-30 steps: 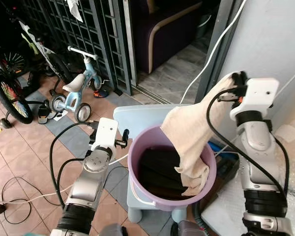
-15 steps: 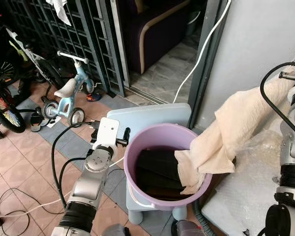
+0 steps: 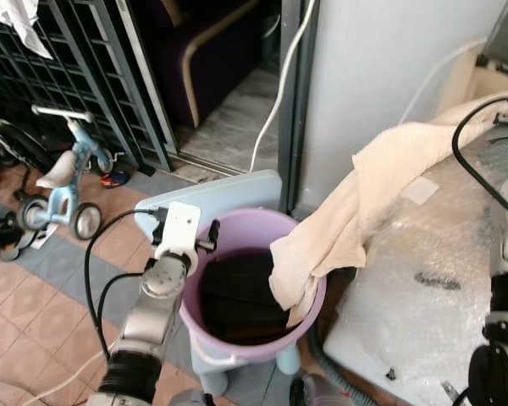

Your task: Clothes washing

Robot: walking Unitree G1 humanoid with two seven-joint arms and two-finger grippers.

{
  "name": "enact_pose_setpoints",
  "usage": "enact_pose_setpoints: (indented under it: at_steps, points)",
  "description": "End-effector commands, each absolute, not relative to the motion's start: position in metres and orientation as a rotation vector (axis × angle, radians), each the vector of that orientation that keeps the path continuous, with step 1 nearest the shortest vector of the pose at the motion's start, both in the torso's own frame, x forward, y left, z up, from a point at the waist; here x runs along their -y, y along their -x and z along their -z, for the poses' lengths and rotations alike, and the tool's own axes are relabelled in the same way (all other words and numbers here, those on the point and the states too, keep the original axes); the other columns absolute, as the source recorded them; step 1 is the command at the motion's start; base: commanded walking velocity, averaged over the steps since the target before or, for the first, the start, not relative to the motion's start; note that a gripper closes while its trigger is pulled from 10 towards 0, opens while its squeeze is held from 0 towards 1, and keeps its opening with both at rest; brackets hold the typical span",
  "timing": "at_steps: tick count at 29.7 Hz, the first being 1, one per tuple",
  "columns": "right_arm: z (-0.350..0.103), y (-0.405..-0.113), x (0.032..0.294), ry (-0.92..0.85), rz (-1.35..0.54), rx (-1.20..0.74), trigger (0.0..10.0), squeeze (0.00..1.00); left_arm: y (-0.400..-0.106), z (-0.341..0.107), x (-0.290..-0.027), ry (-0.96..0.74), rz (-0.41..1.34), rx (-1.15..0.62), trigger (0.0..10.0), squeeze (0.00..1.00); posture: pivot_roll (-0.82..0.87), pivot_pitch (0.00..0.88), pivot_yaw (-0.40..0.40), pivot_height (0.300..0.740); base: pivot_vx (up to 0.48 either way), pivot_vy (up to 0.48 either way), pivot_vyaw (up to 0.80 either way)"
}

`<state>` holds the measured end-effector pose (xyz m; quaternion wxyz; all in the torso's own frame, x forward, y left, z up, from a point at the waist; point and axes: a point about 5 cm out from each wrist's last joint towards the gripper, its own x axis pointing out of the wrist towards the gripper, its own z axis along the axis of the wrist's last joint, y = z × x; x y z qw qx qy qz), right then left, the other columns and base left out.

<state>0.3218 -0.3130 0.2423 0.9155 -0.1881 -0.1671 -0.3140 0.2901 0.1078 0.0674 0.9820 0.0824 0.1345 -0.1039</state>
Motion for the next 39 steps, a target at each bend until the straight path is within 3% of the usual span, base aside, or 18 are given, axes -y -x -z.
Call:
enact_pose_setpoints:
  at_steps: [1, 7, 13, 17, 18, 23, 24, 35, 39]
  points:
    - [-0.261, -0.318, 0.329, 0.428, 0.736, 0.391, 10.0, 0.0, -0.291, -0.068, -0.121, -0.18, 0.171, -0.269, 10.0, 0.0, -0.09, 0.0, 0.066, 0.74, 0.0, 0.0, -0.78]
    - [-0.283, -0.309, 0.366, 0.48, 0.871, 0.391, 10.0, 0.0, -0.29, -0.069, -0.121, -0.161, 0.163, -0.267, 10.0, 0.0, -0.09, 0.0, 0.064, 0.74, 0.0, 0.0, -0.78]
    - [-0.267, -0.319, 0.376, 0.394, 0.775, 0.263, 10.0, 0.0, -0.289, -0.068, -0.121, -0.156, 0.16, -0.271, 10.0, 0.0, -0.09, 0.0, 0.06, 0.74, 0.0, 0.0, -0.13]
    - [-0.245, -0.333, 0.361, 0.296, 0.635, 0.184, 10.0, 0.0, -0.289, -0.069, -0.122, -0.152, 0.158, -0.272, 10.0, 0.0, -0.09, 0.0, 0.059, 0.74, 0.0, 0.0, 0.0]
    - [-0.231, -0.343, 0.345, 0.245, 0.511, 0.143, 10.0, 0.0, -0.289, -0.07, -0.122, -0.152, 0.155, -0.271, 10.0, 0.0, -0.09, 0.0, 0.06, 0.74, 0.0, 0.0, 0.0]
    - [-0.218, -0.358, 0.305, 0.148, 0.238, 0.149, 10.0, 0.0, -0.288, -0.069, -0.122, -0.159, 0.15, -0.279, 10.0, 0.0, -0.08, 0.0, 0.057, 0.74, 0.0, 0.0, 0.0]
    - [-0.219, -0.36, 0.293, 0.147, 0.158, 0.164, 10.0, 1.0, -0.288, -0.07, -0.122, -0.161, 0.149, -0.279, 10.0, 0.0, -0.08, 0.0, 0.057, 0.74, 0.0, 0.0, 0.0]
    - [-0.253, -0.358, 0.26, -0.004, -0.073, 0.37, 10.0, 1.0, -0.285, -0.072, -0.123, -0.168, 0.137, -0.28, 10.0, 0.0, -0.09, 0.0, 0.04, 0.74, 0.0, 0.0, 0.0]
    - [-0.245, -0.354, 0.238, 0.069, -0.214, 0.345, 10.0, 1.0, -0.283, -0.07, -0.124, -0.153, 0.13, -0.293, 10.0, 0.0, -0.08, 0.0, 0.037, 0.74, 0.0, 0.0, 0.0]
